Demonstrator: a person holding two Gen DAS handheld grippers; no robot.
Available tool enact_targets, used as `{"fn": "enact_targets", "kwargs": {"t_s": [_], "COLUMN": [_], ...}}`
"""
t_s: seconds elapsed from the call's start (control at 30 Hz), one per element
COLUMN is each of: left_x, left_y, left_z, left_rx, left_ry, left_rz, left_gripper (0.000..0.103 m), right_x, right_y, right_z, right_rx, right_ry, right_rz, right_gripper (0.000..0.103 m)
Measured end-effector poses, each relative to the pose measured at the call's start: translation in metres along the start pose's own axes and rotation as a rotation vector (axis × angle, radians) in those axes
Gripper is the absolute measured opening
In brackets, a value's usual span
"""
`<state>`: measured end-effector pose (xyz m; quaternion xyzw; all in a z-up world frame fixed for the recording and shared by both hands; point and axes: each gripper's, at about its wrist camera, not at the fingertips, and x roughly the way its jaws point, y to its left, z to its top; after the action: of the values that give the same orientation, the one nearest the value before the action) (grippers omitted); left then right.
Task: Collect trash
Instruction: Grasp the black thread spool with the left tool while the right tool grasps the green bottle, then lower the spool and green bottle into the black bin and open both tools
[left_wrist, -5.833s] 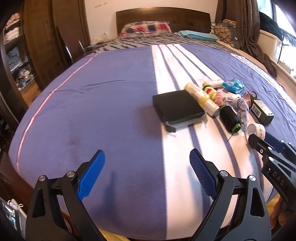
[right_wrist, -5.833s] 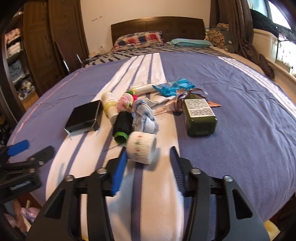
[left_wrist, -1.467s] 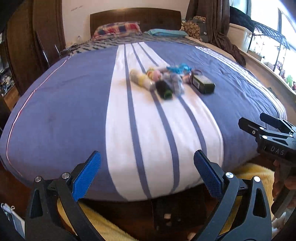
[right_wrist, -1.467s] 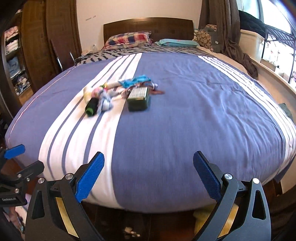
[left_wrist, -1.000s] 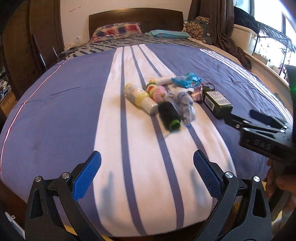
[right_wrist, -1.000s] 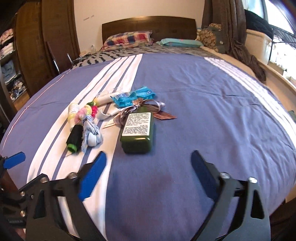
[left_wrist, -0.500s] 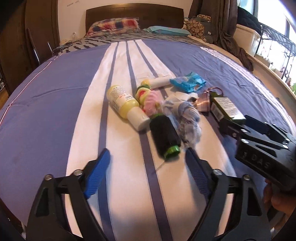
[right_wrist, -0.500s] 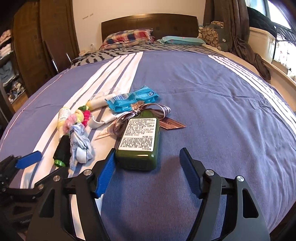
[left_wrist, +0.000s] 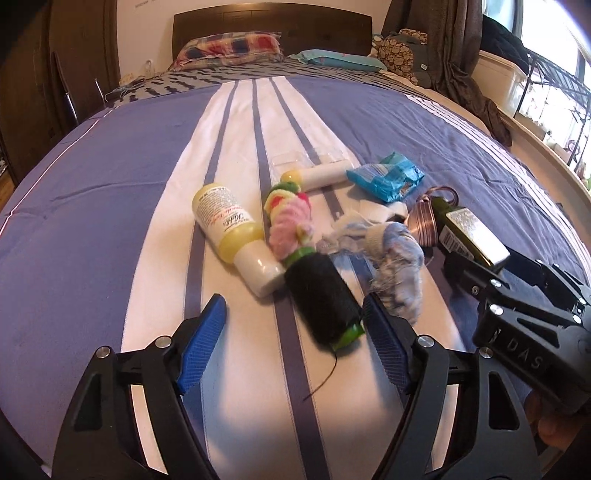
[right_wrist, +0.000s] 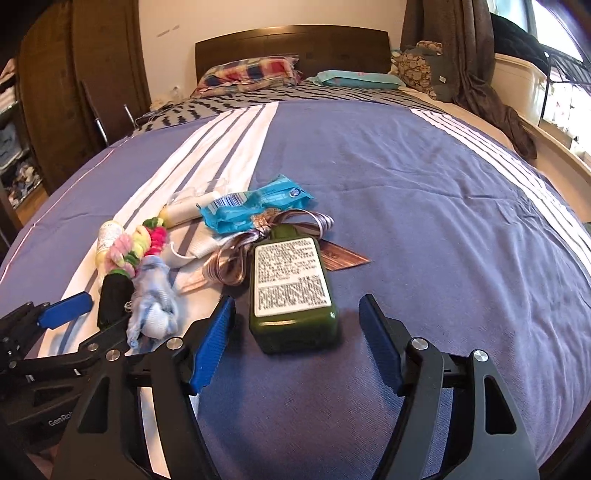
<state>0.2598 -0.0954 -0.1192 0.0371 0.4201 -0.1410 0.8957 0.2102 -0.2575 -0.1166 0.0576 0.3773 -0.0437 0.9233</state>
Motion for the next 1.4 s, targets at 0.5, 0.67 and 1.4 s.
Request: {"fn": "enact_targets", "kwargs": {"t_s": [0.5,0.67,1.4], "left_x": [-0.013,-0.032,-0.150], "left_y": [0.014,0.015,0.004], "left_z": [-0.012,-0.031,-0.120], "left_rx": [-0.007,0.018,0.023], "left_ry": [0.018,0.016,-0.061], "left_rz": [-0.036,-0.041,-0.073], "left_gripper": [0.026,0.026,0.025], "right_x": [-0.004,-0.022,-0.152], "right_y": [-0.002,-0.003,0.010], "right_z": [-0.008,-0.024,-0.096], "right_rx": [-0.015,-0.023,-0.027], "right_ry": [0.009,0.010,-0.081], "right_rz": [0.001,0.009,0.101], "right_gripper": [0.045,0.045,0.044]}}
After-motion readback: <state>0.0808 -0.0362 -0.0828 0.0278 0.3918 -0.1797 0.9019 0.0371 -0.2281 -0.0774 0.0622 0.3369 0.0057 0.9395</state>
